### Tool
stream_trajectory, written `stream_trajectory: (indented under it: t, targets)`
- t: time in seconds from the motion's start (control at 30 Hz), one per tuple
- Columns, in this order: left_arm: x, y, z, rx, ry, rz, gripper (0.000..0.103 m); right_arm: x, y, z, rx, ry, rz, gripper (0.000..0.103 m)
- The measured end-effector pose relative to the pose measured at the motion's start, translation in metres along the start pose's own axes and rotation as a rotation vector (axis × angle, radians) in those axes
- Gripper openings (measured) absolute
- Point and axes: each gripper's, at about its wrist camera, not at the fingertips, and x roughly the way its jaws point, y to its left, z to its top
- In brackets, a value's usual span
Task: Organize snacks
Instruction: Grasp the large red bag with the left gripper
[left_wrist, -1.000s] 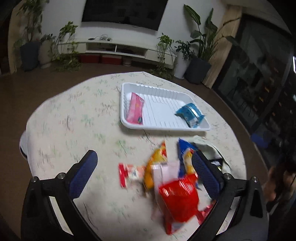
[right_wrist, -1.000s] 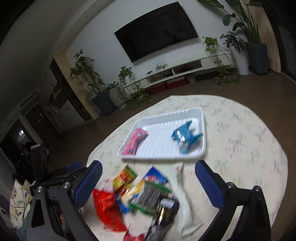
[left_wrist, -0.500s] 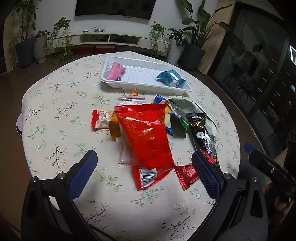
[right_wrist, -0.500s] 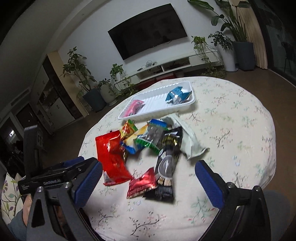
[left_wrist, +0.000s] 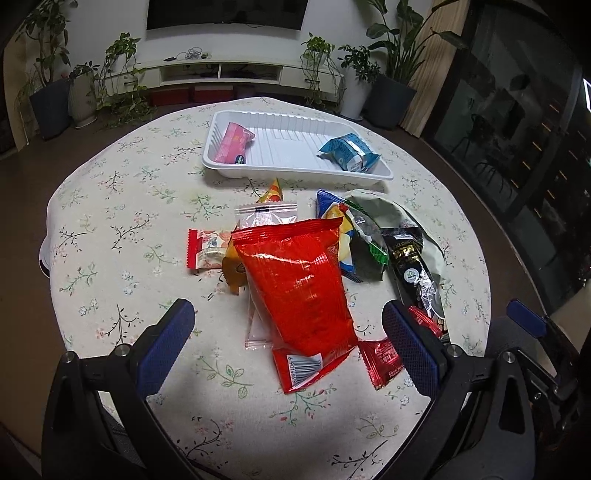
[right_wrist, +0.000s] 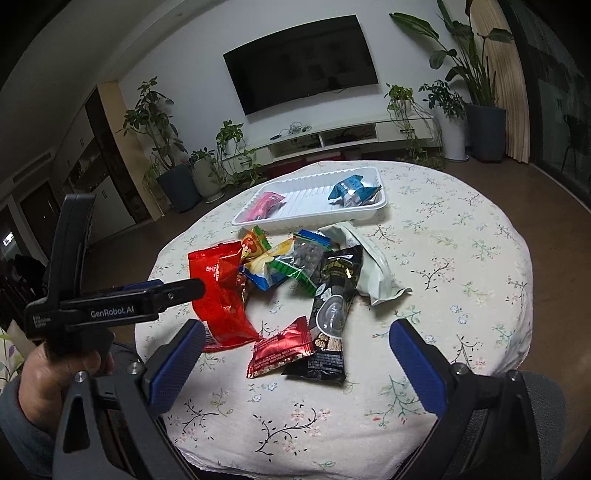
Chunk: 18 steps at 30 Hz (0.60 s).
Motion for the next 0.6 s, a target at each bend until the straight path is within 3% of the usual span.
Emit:
stream_trajectory:
  t: [0.37,0.4,0.5,0.6]
  targets:
    - [0.033,-0.011,-0.001,0.009,0.031,0.017,0.102,0.003,-0.012,-0.003,0.032,0.023,-0.034,0.102]
    - [0.036,-0.01,-0.001,0.009,0.032,0.016,0.1,0.003,-0.012,-0.003,0.032,0.023,-0.034,0.101]
    - [0.049,-0.006,-0.002,-0.005,0.061,0.005,0.076,0.005,-0.011,-0.004,0.027,0.027,-0.034,0.101]
    - [0.056,-0.006,-0.004,0.008,0.068,0.011,0.07,0.006,-0.011,-0.005,0.025,0.031,-0.035,0.1]
